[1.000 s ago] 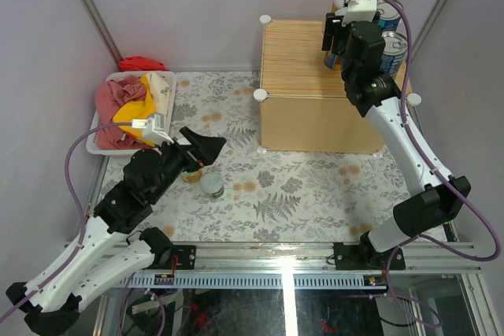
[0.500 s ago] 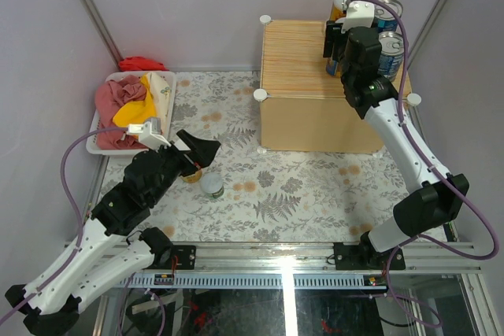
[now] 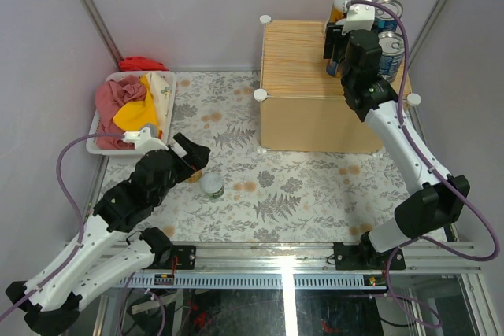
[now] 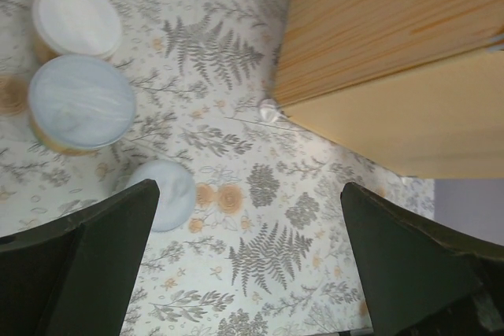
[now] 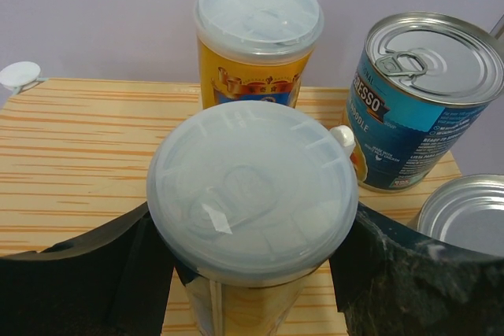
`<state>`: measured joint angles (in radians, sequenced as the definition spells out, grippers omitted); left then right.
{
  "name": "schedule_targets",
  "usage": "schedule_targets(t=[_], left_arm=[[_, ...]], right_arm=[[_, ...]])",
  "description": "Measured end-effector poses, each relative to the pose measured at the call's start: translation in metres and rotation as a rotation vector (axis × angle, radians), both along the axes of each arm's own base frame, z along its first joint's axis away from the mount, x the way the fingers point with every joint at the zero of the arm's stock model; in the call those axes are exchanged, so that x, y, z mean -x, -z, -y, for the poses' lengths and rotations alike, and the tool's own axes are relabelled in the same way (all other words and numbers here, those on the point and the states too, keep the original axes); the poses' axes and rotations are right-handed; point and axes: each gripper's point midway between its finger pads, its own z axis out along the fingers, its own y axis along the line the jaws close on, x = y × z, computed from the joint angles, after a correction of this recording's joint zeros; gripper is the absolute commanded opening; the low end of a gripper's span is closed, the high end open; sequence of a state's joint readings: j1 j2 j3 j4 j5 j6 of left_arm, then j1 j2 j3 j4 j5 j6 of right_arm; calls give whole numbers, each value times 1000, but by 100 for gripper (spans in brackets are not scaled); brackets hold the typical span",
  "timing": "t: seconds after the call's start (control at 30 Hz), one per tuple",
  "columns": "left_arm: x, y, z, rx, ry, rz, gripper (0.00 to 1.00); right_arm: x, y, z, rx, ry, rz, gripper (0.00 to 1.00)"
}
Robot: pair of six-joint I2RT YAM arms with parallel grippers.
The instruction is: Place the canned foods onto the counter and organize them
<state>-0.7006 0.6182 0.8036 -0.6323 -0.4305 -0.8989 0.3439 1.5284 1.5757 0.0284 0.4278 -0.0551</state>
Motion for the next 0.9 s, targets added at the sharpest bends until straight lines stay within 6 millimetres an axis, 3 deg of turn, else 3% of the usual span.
schedule_targets(t=[0.13,0.37,0.53,0.9], left_arm=[[-1,19,-9,-59,-60,-82,100],[2,54,-26,-167,-164,-224,100],[4,72,-36,-221,-224,-292,100],[0,99,-50,-310,-312,-387,100]], right_arm=[[2,-2,1,-4,1,4,86],[12,-20,4,-19,0,42,97],[18,-33,6,-27,-1,67,98],[25,-40,5,-37,-22,74,99]])
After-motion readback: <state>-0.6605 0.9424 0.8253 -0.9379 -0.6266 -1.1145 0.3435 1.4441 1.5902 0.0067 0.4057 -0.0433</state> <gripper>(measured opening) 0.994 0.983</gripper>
